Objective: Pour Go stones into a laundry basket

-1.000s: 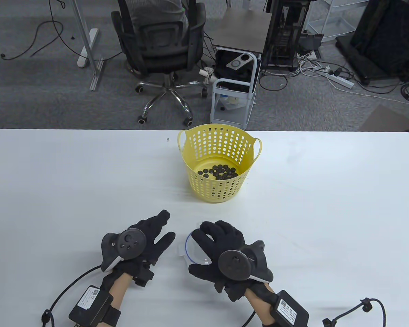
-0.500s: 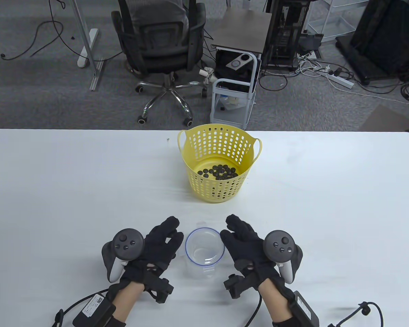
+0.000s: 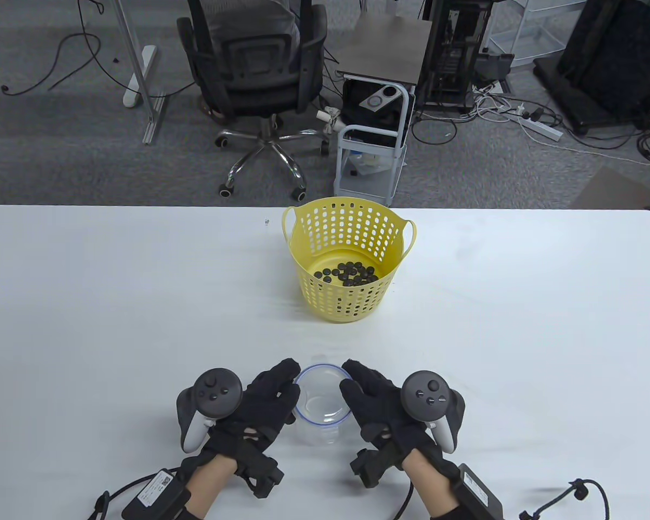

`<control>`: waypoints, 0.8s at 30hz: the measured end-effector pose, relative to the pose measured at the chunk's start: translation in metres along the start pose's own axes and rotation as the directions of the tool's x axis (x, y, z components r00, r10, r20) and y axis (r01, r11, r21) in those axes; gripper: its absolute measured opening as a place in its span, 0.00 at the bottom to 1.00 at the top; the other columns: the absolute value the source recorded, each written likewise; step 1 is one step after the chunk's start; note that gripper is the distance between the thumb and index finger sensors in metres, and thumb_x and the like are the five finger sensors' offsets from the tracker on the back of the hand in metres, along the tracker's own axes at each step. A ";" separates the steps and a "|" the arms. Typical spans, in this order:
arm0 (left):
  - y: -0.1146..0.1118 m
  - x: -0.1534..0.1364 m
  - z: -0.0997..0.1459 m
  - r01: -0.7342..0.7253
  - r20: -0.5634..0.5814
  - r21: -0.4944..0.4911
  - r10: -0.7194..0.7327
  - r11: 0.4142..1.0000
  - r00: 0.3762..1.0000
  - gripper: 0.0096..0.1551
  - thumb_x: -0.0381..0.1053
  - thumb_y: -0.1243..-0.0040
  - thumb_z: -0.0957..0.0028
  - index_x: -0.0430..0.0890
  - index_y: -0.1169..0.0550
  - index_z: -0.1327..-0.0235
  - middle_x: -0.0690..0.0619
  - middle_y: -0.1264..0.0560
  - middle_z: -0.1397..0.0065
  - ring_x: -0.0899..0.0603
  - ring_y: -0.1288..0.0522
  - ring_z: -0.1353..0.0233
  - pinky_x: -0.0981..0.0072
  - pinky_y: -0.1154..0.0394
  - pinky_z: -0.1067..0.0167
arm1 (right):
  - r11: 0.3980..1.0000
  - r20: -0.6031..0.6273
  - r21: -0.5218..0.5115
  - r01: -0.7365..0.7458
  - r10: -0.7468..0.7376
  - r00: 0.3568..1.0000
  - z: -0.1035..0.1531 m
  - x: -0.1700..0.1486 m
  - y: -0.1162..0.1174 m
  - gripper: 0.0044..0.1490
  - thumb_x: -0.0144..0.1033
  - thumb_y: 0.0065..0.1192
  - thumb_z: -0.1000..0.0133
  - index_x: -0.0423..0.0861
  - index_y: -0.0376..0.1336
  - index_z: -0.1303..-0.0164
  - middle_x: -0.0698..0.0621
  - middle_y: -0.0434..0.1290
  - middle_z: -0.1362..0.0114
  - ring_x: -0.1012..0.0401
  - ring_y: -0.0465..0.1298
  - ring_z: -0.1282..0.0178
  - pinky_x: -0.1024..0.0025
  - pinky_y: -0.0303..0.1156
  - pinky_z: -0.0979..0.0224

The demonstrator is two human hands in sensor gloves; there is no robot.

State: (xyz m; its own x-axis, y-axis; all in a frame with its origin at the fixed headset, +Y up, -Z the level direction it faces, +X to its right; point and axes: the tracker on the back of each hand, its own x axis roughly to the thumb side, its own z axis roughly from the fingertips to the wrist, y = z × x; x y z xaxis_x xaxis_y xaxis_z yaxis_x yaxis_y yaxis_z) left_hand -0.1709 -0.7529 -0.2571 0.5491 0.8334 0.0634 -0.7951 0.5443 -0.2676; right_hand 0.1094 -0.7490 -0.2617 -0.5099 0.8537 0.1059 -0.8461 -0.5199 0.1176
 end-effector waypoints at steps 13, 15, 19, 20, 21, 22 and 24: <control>-0.005 0.005 0.003 0.057 0.048 0.047 -0.060 0.997 0.997 0.37 0.68 0.46 0.46 0.55 0.32 0.25 0.53 0.28 0.27 0.57 0.14 0.54 0.64 0.18 0.47 | 0.997 0.027 -0.034 -0.068 0.069 0.997 0.003 0.001 0.007 0.41 0.59 0.57 0.44 0.42 0.65 0.31 0.37 0.74 0.32 0.45 0.82 0.56 0.46 0.77 0.50; -0.006 0.003 0.002 0.070 0.052 0.049 -0.073 0.996 0.996 0.37 0.69 0.48 0.47 0.55 0.32 0.25 0.53 0.28 0.27 0.56 0.15 0.53 0.62 0.19 0.47 | 0.999 0.017 -0.018 -0.051 0.051 0.999 0.002 -0.001 0.008 0.41 0.59 0.55 0.44 0.42 0.64 0.30 0.36 0.73 0.31 0.44 0.82 0.55 0.45 0.77 0.49; -0.011 -0.003 -0.001 0.061 0.032 0.012 -0.061 0.998 0.998 0.41 0.73 0.53 0.48 0.56 0.34 0.24 0.54 0.30 0.25 0.51 0.17 0.47 0.55 0.22 0.43 | 0.998 -0.024 0.055 -0.025 0.026 0.999 0.001 -0.005 0.012 0.44 0.62 0.49 0.43 0.41 0.59 0.26 0.35 0.69 0.28 0.42 0.79 0.50 0.41 0.74 0.45; -0.013 -0.005 -0.002 0.056 0.024 -0.012 -0.055 0.998 0.998 0.42 0.74 0.55 0.48 0.55 0.35 0.23 0.54 0.31 0.24 0.49 0.18 0.44 0.53 0.23 0.41 | 0.998 -0.033 0.067 -0.014 0.016 0.999 0.001 -0.006 0.012 0.45 0.62 0.48 0.43 0.41 0.58 0.26 0.35 0.68 0.27 0.41 0.79 0.49 0.41 0.73 0.44; -0.015 -0.007 -0.003 0.041 0.015 -0.057 -0.040 0.998 0.999 0.44 0.75 0.57 0.48 0.55 0.37 0.22 0.54 0.32 0.22 0.46 0.20 0.41 0.50 0.25 0.39 | 0.997 -0.040 0.080 -0.005 0.008 0.999 0.001 -0.006 0.013 0.46 0.62 0.48 0.43 0.40 0.58 0.25 0.34 0.68 0.26 0.40 0.78 0.48 0.39 0.72 0.43; -0.016 -0.008 -0.004 0.026 0.007 -0.094 -0.026 0.995 1.000 0.45 0.76 0.59 0.48 0.55 0.39 0.21 0.54 0.35 0.20 0.43 0.24 0.35 0.47 0.28 0.36 | 0.995 -0.045 0.098 -0.001 0.005 0.999 0.001 -0.007 0.014 0.47 0.62 0.47 0.43 0.39 0.56 0.24 0.34 0.67 0.25 0.38 0.77 0.45 0.37 0.71 0.41; -0.023 -0.011 -0.008 -0.006 0.001 -0.207 0.006 0.978 1.000 0.46 0.78 0.67 0.48 0.56 0.45 0.19 0.54 0.42 0.15 0.38 0.32 0.24 0.44 0.31 0.32 | 0.982 -0.060 0.184 0.034 -0.023 0.998 0.000 -0.010 0.018 0.50 0.64 0.43 0.43 0.39 0.50 0.22 0.33 0.62 0.21 0.31 0.70 0.36 0.32 0.66 0.36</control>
State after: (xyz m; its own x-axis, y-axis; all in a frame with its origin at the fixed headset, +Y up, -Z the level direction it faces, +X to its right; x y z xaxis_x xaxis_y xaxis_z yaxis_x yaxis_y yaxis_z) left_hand -0.1570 -0.7752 -0.2592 0.5439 0.8368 0.0625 -0.7276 0.5074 -0.4616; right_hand 0.0996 -0.7663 -0.2605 -0.4987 0.8657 0.0440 -0.8196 -0.4874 0.3012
